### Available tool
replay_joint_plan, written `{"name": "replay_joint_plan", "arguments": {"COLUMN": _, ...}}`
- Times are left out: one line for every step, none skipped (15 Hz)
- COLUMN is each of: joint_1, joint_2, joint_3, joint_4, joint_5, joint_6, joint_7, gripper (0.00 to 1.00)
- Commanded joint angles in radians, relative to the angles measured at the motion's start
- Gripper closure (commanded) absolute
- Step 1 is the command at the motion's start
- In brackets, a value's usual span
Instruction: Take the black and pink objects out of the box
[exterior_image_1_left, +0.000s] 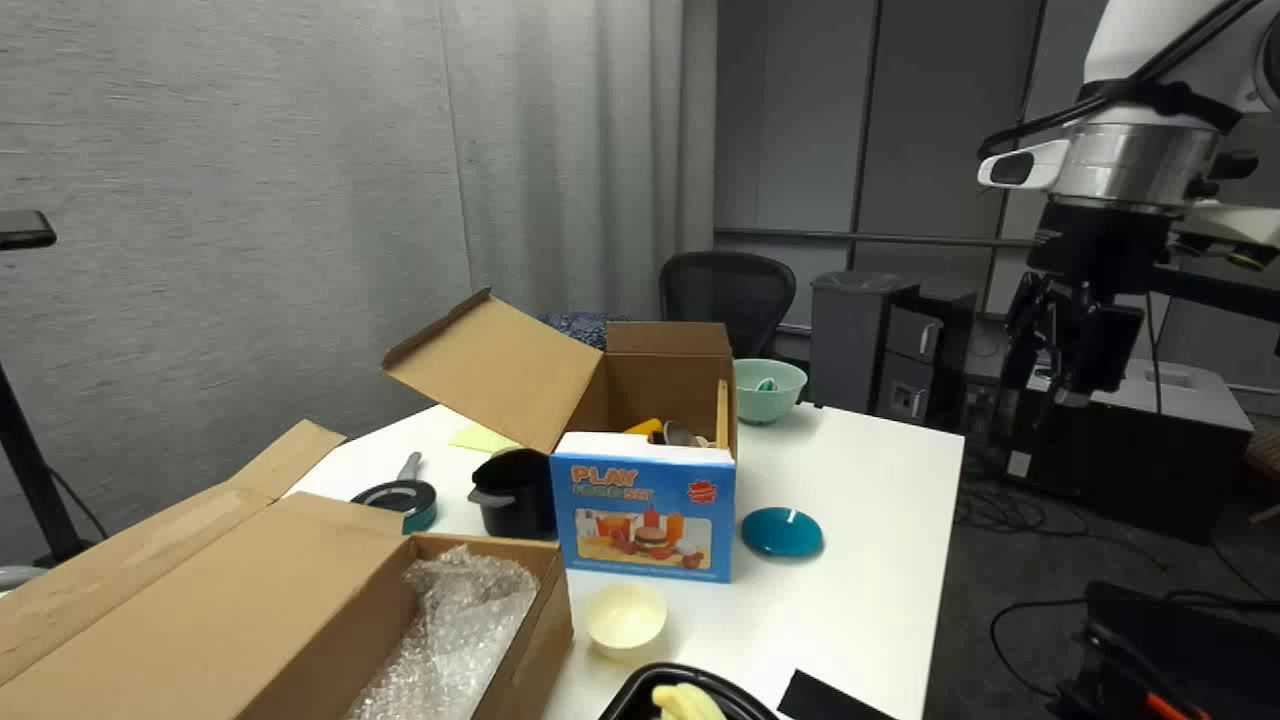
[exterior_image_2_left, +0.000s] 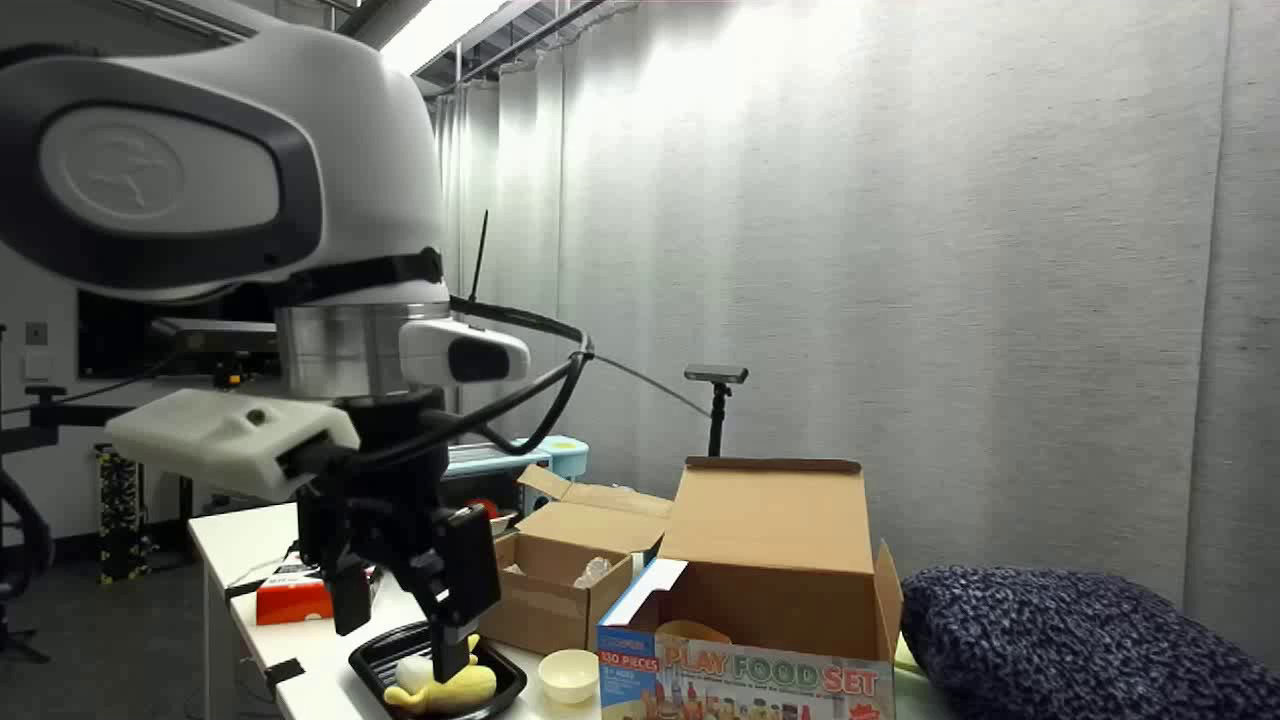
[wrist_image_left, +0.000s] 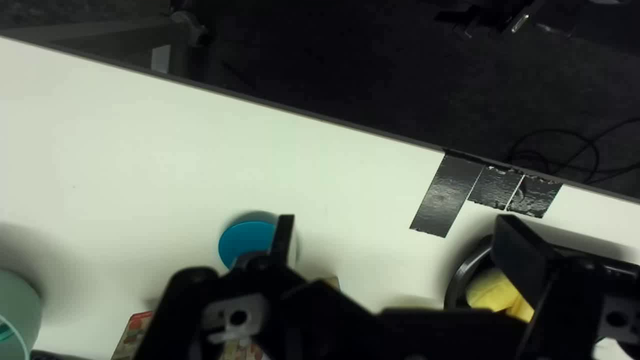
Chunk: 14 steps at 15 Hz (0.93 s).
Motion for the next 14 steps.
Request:
{"name": "replay_joint_plan", "arguments": {"joint_1": -0.003, "joint_2": 0.004, "joint_3": 0.003, "joint_4": 0.008, "joint_5": 0.003, "joint_6": -0.007, "joint_7": -0.002, "gripper": 0.00}}
{"name": "replay_joint_plan", "arguments": {"joint_1": -0.003, "joint_2": 0.008, "joint_3": 0.004, "joint_4": 0.005, "joint_5": 0.003, "joint_6": -0.007, "joint_7": -0.002, "gripper": 0.00}}
{"name": "replay_joint_plan", "arguments": {"joint_1": -0.003, "joint_2": 0.011, "joint_3": 0.004, "joint_4": 0.002, "joint_5": 0.004, "joint_6": -0.007, "joint_7": -0.002, "gripper": 0.00}}
{"name": "replay_joint_plan", "arguments": {"joint_1": -0.003, "joint_2": 0.013, "joint_3": 0.004, "joint_4": 0.001, "joint_5": 0.004, "joint_6": -0.007, "joint_7": -0.002, "gripper": 0.00}}
{"name": "replay_joint_plan", "arguments": {"joint_1": -0.003, "joint_2": 0.014, "joint_3": 0.004, "joint_4": 0.001, "joint_5": 0.004, "joint_6": -0.007, "joint_7": -0.002, "gripper": 0.00}}
{"name": "replay_joint_plan", "arguments": {"joint_1": -0.003, "joint_2": 0.015, "joint_3": 0.004, "joint_4": 0.001, "joint_5": 0.004, "joint_6": -0.007, "joint_7": -0.002, "gripper": 0.00}}
{"name": "replay_joint_plan", "arguments": {"joint_1": -0.003, "joint_2": 0.015, "joint_3": 0.004, "joint_4": 0.001, "joint_5": 0.004, "joint_6": -0.007, "joint_7": -0.002, "gripper": 0.00}}
{"name": "replay_joint_plan", "arguments": {"joint_1": -0.003, "joint_2": 0.015, "joint_3": 0.004, "joint_4": 0.001, "joint_5": 0.004, "joint_6": -0.007, "joint_7": -0.002, "gripper": 0.00}}
{"name": "replay_joint_plan", "arguments": {"joint_1": -0.003, "joint_2": 0.015, "joint_3": 0.004, "joint_4": 0.001, "joint_5": 0.004, "joint_6": -0.007, "joint_7": -0.002, "gripper": 0.00}}
{"name": "replay_joint_plan", "arguments": {"joint_1": -0.003, "joint_2": 0.015, "joint_3": 0.004, "joint_4": 0.001, "joint_5": 0.004, "joint_6": -0.007, "joint_7": -0.002, "gripper": 0.00}}
{"name": "replay_joint_plan", "arguments": {"joint_1": -0.003, "joint_2": 0.015, "joint_3": 0.004, "joint_4": 0.001, "joint_5": 0.004, "joint_6": -0.007, "joint_7": -0.002, "gripper": 0.00}}
{"name": "replay_joint_plan", "arguments": {"joint_1": -0.003, "joint_2": 0.015, "joint_3": 0.004, "joint_4": 0.001, "joint_5": 0.004, "joint_6": -0.007, "joint_7": -0.002, "gripper": 0.00}}
{"name": "replay_joint_plan", "arguments": {"joint_1": -0.003, "joint_2": 0.015, "joint_3": 0.004, "joint_4": 0.001, "joint_5": 0.004, "joint_6": -0.007, "joint_7": -0.002, "gripper": 0.00}}
{"name": "replay_joint_plan", "arguments": {"joint_1": -0.001, "joint_2": 0.019, "joint_3": 0.010, "joint_4": 0.008, "joint_5": 0.002, "joint_6": 0.013, "joint_7": 0.004, "gripper": 0.00}}
